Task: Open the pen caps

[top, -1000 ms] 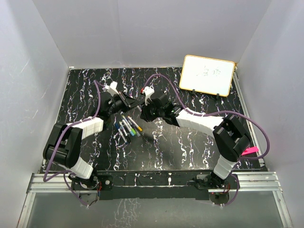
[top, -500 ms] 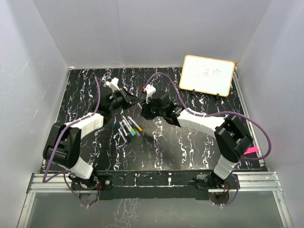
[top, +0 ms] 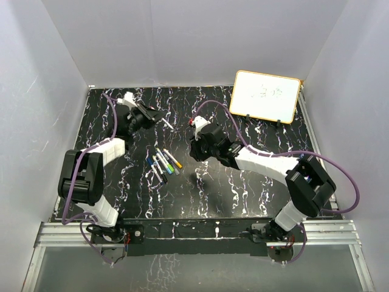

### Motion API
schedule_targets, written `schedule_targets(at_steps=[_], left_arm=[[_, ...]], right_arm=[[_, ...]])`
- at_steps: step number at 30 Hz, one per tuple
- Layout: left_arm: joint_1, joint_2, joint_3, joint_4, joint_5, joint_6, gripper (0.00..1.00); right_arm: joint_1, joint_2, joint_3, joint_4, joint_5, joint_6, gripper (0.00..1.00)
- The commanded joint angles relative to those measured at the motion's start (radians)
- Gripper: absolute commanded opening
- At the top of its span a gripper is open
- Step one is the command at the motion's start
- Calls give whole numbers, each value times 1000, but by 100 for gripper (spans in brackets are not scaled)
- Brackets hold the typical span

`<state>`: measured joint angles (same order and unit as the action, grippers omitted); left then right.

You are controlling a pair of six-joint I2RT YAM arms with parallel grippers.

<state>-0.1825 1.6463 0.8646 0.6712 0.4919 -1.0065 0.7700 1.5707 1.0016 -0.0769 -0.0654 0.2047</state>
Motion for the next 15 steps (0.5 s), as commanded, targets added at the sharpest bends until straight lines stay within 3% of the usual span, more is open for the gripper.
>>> schedule_targets(at_steps=[1, 9, 15], left_arm=[[34, -11, 41, 58, -61, 21, 0], [35, -13, 41, 66, -34, 13, 0], [29, -5, 23, 87, 20, -19, 0]], right_arm=[[-3, -56, 1, -26, 20, -8, 0], [-5, -68, 26, -43, 94, -9, 0], [-59, -5, 83, -160, 211, 30, 0]])
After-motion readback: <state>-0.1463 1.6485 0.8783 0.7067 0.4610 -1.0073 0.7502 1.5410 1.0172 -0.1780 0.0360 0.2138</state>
